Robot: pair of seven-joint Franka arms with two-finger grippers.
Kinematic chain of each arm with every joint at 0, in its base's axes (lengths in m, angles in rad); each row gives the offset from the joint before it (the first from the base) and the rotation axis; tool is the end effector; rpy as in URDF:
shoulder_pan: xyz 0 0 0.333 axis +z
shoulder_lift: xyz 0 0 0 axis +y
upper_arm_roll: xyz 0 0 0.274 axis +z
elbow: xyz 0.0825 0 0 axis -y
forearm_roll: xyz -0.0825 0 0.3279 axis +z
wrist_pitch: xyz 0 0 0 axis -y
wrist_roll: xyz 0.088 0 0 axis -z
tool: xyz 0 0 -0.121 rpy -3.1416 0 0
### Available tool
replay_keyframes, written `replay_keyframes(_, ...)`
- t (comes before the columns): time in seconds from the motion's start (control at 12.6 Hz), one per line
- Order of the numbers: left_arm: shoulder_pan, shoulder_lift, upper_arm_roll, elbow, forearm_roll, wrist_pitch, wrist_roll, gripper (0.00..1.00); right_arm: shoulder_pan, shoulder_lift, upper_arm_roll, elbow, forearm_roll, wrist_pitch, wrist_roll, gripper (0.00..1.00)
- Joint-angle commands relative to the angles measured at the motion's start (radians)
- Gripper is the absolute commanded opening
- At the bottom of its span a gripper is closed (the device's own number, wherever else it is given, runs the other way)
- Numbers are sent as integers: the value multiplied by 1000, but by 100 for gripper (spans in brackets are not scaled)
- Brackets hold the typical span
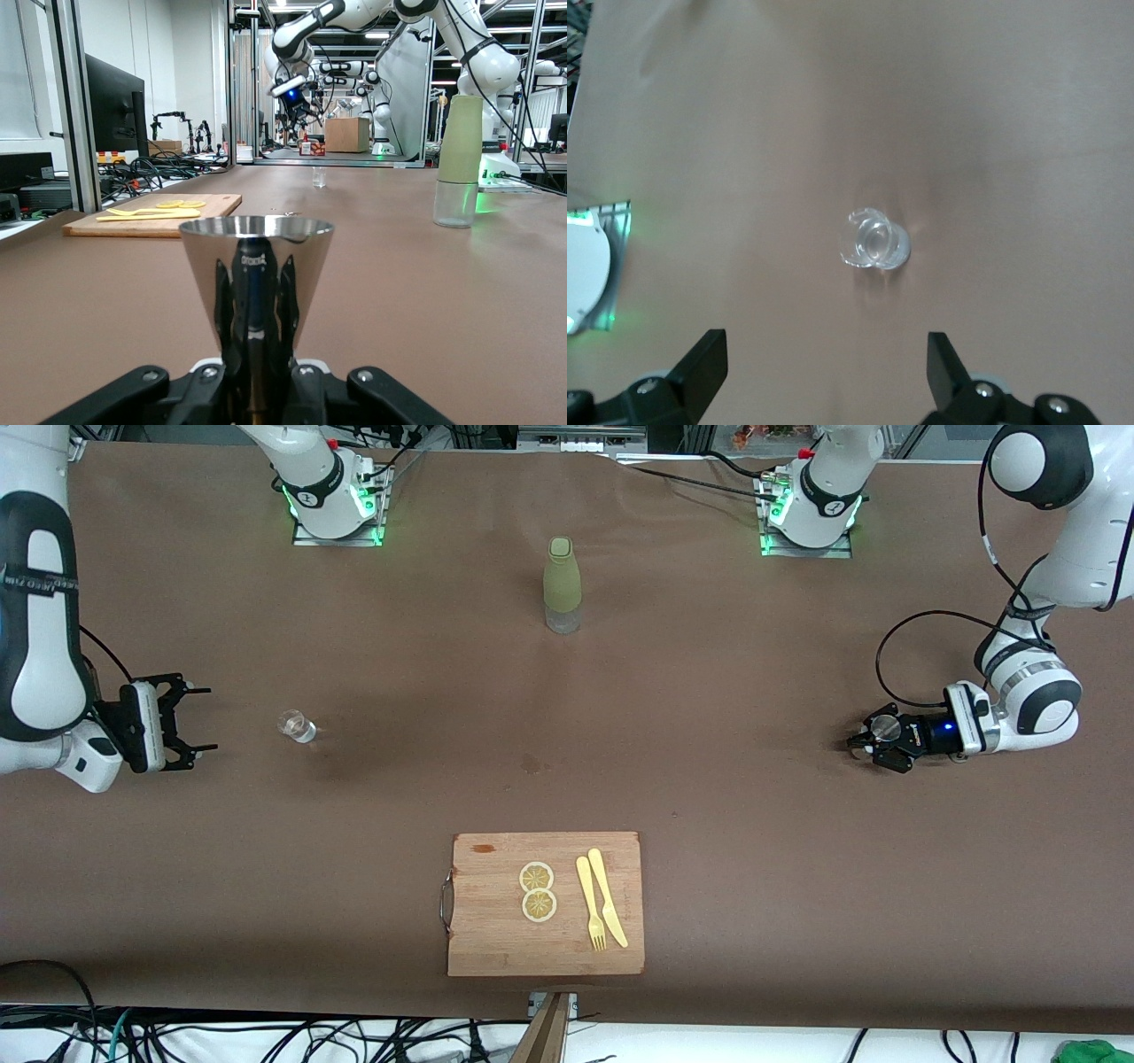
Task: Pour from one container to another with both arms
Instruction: 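Open the right gripper and raise it while the left gripper releases the jigger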
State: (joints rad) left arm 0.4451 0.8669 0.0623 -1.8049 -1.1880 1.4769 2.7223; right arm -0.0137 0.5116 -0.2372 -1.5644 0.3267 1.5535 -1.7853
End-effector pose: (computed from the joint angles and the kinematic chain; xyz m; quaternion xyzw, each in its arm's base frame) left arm 0.4717 0.1263 0.0977 0.5571 -0.5040 0.4889 0.4434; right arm 0.5468 -0.0860 0.3042 -0.7198 -0.6407 0.0458 0.2631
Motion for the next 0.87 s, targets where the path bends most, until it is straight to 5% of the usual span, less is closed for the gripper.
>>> replay_keyframes(0.0,10,17,-6,4,-15,-18,83,0,3,-126,96,-46,-105,3,282,100)
replay_keyframes(0.32,9,18,-6,1,-12,-12,85,0,3,-231,275,-46,-231,2,701,100)
replay_keyframes(0.48,9,21,-4,2,-10,-7,85,9,-2,-264,349,-46,-276,-10,870,100)
replay_keyframes(0.79,10,34,-4,2,-10,-6,91,14,-25,-340,453,-46,-333,-42,1185,100)
